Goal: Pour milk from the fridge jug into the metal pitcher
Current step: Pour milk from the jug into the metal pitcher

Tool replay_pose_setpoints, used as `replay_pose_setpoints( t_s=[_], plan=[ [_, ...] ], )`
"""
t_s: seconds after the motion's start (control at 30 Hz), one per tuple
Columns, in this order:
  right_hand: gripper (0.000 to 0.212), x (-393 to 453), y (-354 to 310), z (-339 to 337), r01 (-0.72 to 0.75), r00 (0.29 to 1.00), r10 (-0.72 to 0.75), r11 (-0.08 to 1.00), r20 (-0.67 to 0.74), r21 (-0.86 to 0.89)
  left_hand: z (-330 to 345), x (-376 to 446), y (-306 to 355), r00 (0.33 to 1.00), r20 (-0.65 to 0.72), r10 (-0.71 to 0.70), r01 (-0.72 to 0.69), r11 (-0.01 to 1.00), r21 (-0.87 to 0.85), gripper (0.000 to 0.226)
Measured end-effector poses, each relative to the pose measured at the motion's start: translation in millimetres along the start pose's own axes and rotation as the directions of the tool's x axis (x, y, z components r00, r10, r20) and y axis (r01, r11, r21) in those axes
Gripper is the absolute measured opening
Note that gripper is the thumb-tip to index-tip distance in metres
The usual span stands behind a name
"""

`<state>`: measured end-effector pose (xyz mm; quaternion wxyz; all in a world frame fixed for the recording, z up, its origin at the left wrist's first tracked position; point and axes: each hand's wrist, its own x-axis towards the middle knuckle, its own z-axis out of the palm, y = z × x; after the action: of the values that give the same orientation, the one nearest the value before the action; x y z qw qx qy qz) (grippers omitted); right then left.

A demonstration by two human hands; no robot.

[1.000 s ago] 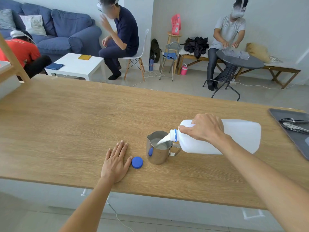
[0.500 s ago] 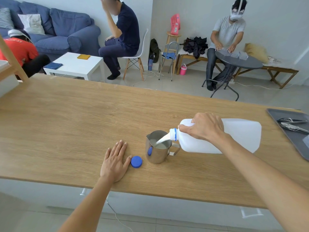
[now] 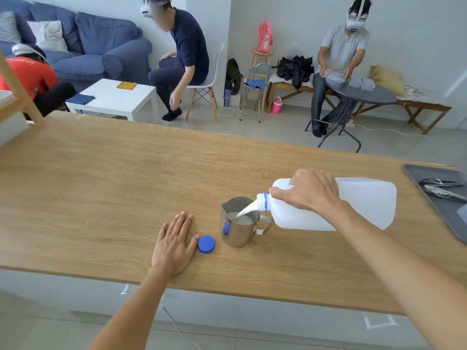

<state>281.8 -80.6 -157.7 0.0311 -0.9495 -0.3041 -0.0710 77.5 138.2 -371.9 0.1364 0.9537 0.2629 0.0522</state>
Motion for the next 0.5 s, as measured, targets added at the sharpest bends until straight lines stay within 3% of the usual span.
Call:
replay_pose_setpoints(
  t_s=[0.2,0.5],
  plan=[
    [0.064,-1.5,-2.1,-5.1,0.004,1.0,-0.004,1.0,0.011,-0.015,0.7,0.2,-0.4,1.0,0.008,-0.003,0.003,1.0,0.009,0.081],
    [0.064,-3.0,-5.3,-9.4,0.009,1.0,-0.009,1.0,0.026,-0.029,2.5,0.9,-1.1,1.0,-0.009,-0.005,0.005,1.0,0.005,0.083]
  ],
)
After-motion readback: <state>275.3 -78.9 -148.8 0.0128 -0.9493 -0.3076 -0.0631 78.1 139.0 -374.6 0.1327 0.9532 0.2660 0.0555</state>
